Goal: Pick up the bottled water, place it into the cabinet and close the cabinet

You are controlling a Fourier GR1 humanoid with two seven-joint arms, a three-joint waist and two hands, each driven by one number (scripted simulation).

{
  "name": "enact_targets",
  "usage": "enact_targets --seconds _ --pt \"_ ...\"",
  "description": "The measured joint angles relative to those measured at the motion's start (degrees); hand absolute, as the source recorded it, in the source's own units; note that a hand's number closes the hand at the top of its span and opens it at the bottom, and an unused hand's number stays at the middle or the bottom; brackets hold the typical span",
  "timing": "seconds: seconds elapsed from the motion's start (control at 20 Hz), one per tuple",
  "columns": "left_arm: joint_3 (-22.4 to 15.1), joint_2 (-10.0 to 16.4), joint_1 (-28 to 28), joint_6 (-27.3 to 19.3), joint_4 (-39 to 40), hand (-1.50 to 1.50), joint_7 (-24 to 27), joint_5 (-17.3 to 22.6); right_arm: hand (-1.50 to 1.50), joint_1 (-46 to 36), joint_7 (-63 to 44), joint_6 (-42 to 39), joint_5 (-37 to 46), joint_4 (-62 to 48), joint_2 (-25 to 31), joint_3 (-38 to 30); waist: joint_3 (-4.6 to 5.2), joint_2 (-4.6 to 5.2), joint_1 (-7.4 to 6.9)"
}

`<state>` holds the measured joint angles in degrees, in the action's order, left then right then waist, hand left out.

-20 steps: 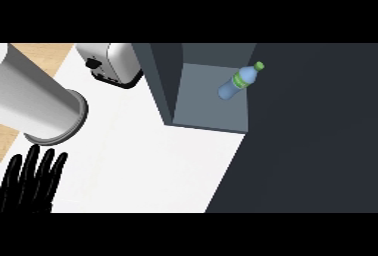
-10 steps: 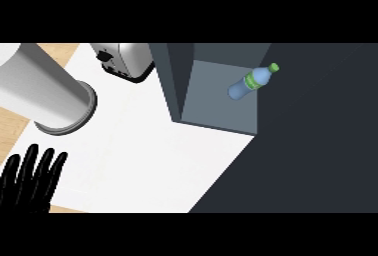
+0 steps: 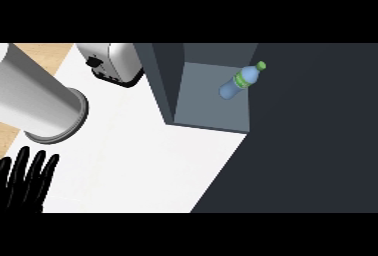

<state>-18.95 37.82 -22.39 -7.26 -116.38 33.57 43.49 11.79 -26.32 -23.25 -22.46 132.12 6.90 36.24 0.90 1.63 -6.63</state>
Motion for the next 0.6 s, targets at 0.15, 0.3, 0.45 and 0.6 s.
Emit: enact_targets --seconds 0.15,0.3,0.45,0.6 --pt "0.17 0.03 -0.38 0.38 -0.07 -1.5 0.14 0.28 1.5 -0.74 1.54 2.47 -0.55 -1.15 -0.47 -4.12 -0.1 0.21 0.21" --pt "0.36 0.16 -0.53 0.81 -0.13 -1.5 0.3 0.36 1.5 -3.37 2.78 6.14 -1.17 -4.92 -1.24 -9.97 -0.26 0.49 -0.21" --pt "0.25 0.25 -0.22 1.29 -0.03 -1.5 0.07 0.47 1.5 -9.19 2.97 12.87 -0.2 -10.75 -3.8 -12.93 -0.37 0.69 -0.8" --pt "0.28 0.21 0.21 1.83 0.28 -1.5 -0.06 0.7 1.5 -16.98 2.7 19.43 -0.32 -17.22 -5.35 -14.85 -0.47 0.49 -1.18"
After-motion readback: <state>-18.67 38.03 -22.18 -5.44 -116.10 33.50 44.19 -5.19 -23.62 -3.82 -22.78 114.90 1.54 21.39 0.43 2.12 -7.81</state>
